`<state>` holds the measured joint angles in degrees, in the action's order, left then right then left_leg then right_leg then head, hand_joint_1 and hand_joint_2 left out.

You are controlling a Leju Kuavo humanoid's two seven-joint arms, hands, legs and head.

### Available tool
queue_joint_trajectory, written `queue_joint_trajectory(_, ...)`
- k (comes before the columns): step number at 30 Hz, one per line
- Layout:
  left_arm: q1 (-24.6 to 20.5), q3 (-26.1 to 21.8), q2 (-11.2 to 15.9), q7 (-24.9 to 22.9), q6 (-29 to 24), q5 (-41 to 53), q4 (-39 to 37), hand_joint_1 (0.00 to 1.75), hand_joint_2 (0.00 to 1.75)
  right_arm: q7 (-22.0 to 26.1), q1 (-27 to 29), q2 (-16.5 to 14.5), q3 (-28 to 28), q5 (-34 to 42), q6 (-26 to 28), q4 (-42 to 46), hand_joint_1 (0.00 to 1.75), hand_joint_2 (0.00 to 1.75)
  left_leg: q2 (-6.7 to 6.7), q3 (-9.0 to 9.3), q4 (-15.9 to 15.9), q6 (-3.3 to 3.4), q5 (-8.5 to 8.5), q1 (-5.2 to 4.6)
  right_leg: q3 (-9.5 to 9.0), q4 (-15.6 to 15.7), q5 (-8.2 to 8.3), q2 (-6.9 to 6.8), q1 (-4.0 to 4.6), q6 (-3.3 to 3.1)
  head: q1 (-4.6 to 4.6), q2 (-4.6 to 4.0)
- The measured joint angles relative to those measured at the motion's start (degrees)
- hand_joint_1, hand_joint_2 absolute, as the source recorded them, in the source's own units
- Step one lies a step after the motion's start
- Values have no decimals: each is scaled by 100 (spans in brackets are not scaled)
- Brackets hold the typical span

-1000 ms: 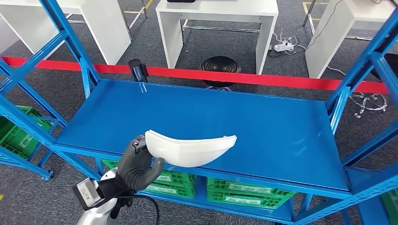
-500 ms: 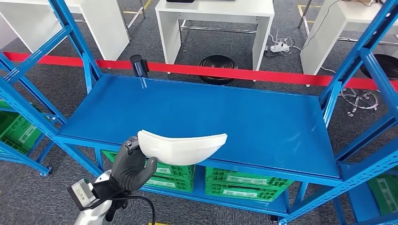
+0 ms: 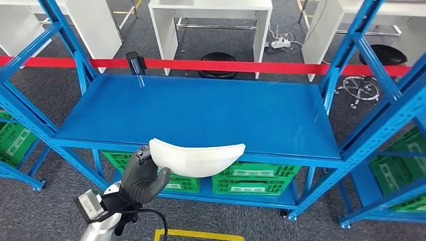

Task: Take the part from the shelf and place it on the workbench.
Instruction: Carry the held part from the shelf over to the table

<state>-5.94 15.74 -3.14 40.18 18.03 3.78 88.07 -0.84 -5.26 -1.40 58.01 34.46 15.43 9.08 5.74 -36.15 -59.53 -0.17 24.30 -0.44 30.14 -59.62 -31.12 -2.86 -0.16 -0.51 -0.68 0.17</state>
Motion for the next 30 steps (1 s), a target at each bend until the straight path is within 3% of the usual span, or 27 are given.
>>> queue_joint_trajectory(2,-3,-3,5,-1,0,-3,-1,175,175,-11,6,-1,0,-13,-12,0,0,175,-113,-50,-85,-91,103,15,91,23,99,71,-18,-84,-5,0)
queue_joint_trajectory(4,-2,-14,23,-1,-1,-6,-7,175,175,-34,2,1,2,-59,-30,0,0,175,-397,-194,-537,-163,579,34,236,33,239,127,-33,-149,-30,0)
queue_joint_trajectory(6,3,-23,46,-1,-1,-15,-23,175,175,-65,-1,3,7,-98,-36,-1,0,175,-535,-353,-1237,-176,1079,41,405,29,375,189,-23,-169,-57,0)
queue_joint_trajectory(7,5,-25,55,-1,3,-20,-36,175,175,-80,0,3,8,-99,-37,-1,0,175,-548,-364,-1476,-171,1159,42,493,26,443,214,-17,-165,-64,0)
queue_joint_trajectory(8,5,-24,58,-1,17,-26,-47,175,175,-92,3,3,8,-95,-37,-1,0,175,-550,-289,-1536,-160,1111,43,581,25,511,231,-14,-157,-70,0)
queue_joint_trajectory(9,3,-23,60,-1,33,-32,-55,175,175,-101,4,3,7,-90,-37,-1,0,175,-553,-122,-1407,-141,978,43,665,23,578,246,-12,-146,-75,0)
queue_joint_trajectory(10,-5,-22,60,-1,53,-38,-59,175,175,-104,1,3,7,-85,-37,-1,0,175,-561,151,-1081,-113,832,43,741,22,648,262,-11,-131,-79,0)
queue_joint_trajectory(12,-35,-20,56,1,73,-48,-58,175,175,-104,-3,0,7,-79,-37,1,0,175,-603,765,-249,-48,780,24,831,24,767,288,-10,-87,-79,0)
queue_joint_trajectory(13,-51,-19,54,2,69,-51,-58,175,175,-99,-5,-1,7,-79,-38,1,0,175,-624,962,59,-19,809,7,841,33,821,296,-16,-56,-77,0)
queue_joint_trajectory(14,-64,-20,51,2,58,-51,-57,175,175,-94,-6,-3,7,-81,-42,2,0,175,-636,1041,215,9,839,-19,840,53,878,302,-29,-19,-82,0)
queue_joint_trajectory(16,-69,-21,48,2,28,-39,-57,175,175,-88,0,-2,9,-85,-56,-1,0,175,-620,973,283,87,721,-41,852,104,980,319,-56,64,-101,0)
queue_joint_trajectory(17,-63,-21,43,1,15,-29,-56,175,175,-90,5,-1,10,-88,-66,-3,0,175,-605,912,300,135,642,-39,892,77,918,326,-63,94,-107,0)
queue_joint_trajectory(18,-53,-21,39,1,5,-20,-52,175,175,-92,12,1,11,-90,-74,-5,0,175,-590,837,321,178,553,-26,950,-40,735,332,-63,119,-99,0)
queue_joint_trajectory(21,-13,-22,32,-1,-3,-8,-40,175,175,-94,13,4,13,-93,-87,-7,0,175,-551,551,324,231,303,-14,1176,-1007,-159,327,-64,167,-57,0)
queue_joint_trajectory(22,4,-23,32,-1,-6,-3,-40,175,175,-93,12,5,14,-94,-87,-7,0,175,-537,445,312,229,225,-16,1198,-1334,-282,326,-65,180,-51,0)
queue_joint_trajectory(23,25,-24,33,-1,-12,5,-40,175,175,-91,11,5,14,-96,-89,-7,0,175,-524,337,294,222,152,-17,1151,-1520,-259,326,-64,187,-49,0)
queue_joint_trajectory(24,49,-26,34,-1,-24,15,-37,175,175,-88,11,5,15,-100,-93,-7,0,175,-512,225,268,210,87,-14,1013,-1515,-133,324,-64,191,-47,0)
queue_joint_trajectory(26,100,-31,37,-1,-56,33,-10,175,175,-77,3,6,20,-118,-105,-7,0,175,-497,22,186,172,-22,-4,442,-923,74,312,-65,185,-43,0)
queue_joint_trajectory(28,149,-45,41,1,-93,44,53,175,175,-73,-15,7,27,-139,-133,-7,0,175,-490,-106,97,112,-106,-8,-132,-124,-50,309,-39,137,-38,0)
queue_joint_trajectory(30,201,-66,45,4,-137,61,121,175,175,-88,-25,5,41,-157,-182,-7,0,175,-486,-136,84,40,-198,-8,-302,179,-164,315,-7,58,-36,0)
